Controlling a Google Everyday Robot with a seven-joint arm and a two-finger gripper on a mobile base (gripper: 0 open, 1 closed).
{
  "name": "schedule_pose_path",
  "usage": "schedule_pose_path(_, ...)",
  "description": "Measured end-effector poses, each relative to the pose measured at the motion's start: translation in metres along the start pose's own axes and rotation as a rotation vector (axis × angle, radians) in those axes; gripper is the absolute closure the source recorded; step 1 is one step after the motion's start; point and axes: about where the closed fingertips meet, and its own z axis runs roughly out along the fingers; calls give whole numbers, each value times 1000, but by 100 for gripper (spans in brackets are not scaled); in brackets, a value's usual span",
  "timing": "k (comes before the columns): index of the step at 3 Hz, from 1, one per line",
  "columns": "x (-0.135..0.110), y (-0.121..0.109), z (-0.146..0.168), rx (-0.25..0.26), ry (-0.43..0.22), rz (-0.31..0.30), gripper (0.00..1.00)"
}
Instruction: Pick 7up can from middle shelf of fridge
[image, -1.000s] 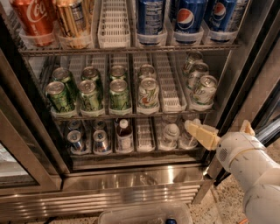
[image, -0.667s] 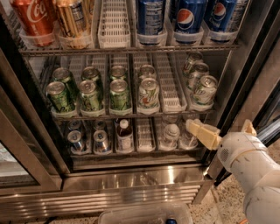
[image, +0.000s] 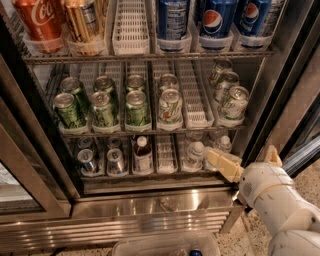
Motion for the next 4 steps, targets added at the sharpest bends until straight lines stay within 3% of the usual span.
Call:
schedule_pose_path(1, 12, 41, 2, -56, 5, 14, 0)
schedule_pose_path(2, 12, 41, 2, -55, 5, 14, 0)
schedule_pose_path(3, 26, 33, 5, -17, 15, 85, 0)
schedule_pose_path(4, 65, 40, 18, 24, 26, 153, 0)
